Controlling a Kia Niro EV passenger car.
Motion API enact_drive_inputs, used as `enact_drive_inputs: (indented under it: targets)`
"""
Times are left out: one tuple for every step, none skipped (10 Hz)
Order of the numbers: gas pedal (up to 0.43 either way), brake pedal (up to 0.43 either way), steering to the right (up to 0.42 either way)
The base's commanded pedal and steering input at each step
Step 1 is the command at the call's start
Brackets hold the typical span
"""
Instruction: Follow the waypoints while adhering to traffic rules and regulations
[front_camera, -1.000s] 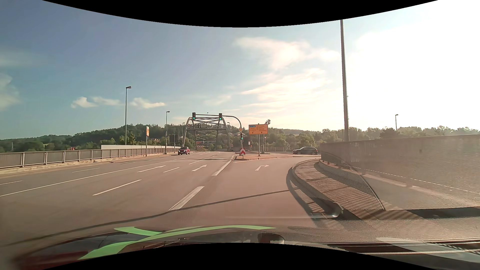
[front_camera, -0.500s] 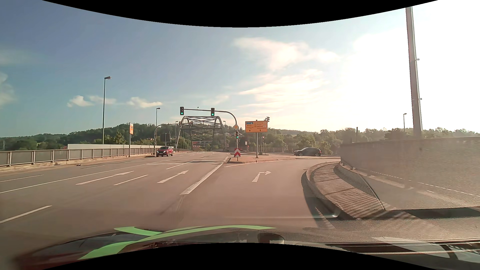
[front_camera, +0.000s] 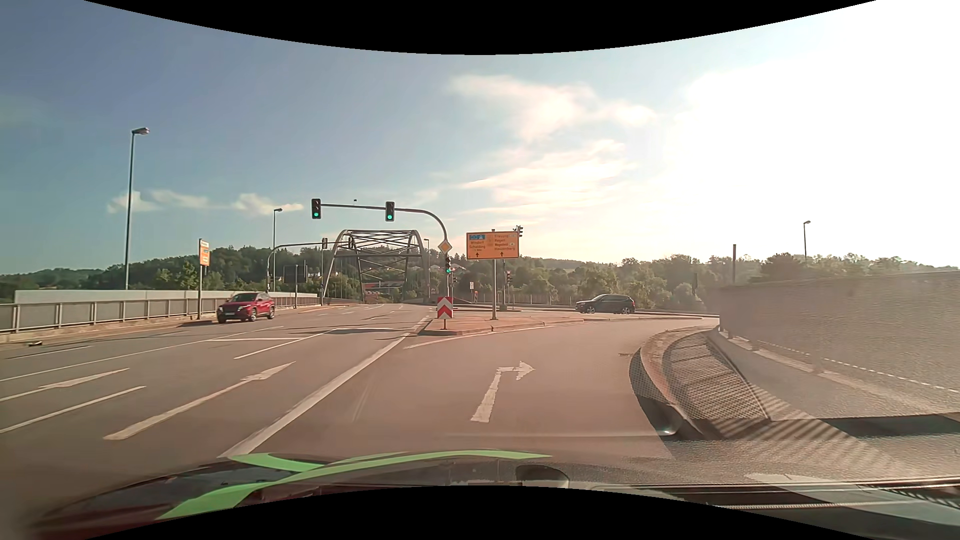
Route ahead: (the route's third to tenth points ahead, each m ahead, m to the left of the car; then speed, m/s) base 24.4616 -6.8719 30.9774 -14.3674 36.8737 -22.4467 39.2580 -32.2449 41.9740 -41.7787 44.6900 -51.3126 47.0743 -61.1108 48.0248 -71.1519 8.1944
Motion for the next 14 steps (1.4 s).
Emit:
enact_drive_inputs:
  targets:
    - [0.098,0.000,0.069]
    - [0.098,0.000,0.076]
    - [0.098,0.000,0.082]
    - [0.110,0.000,0.088]
    - [0.110,0.000,0.095]
    - [0.118,0.000,0.100]
    - [0.118,0.000,0.107]
    - [0.118,0.000,0.110]
    - [0.118,0.000,0.115]
    - [0.118,0.000,0.120]
    - [0.138,0.000,0.126]
    - [0.138,0.000,0.132]
    - [0.138,0.000,0.135]
    - [0.138,0.000,0.135]
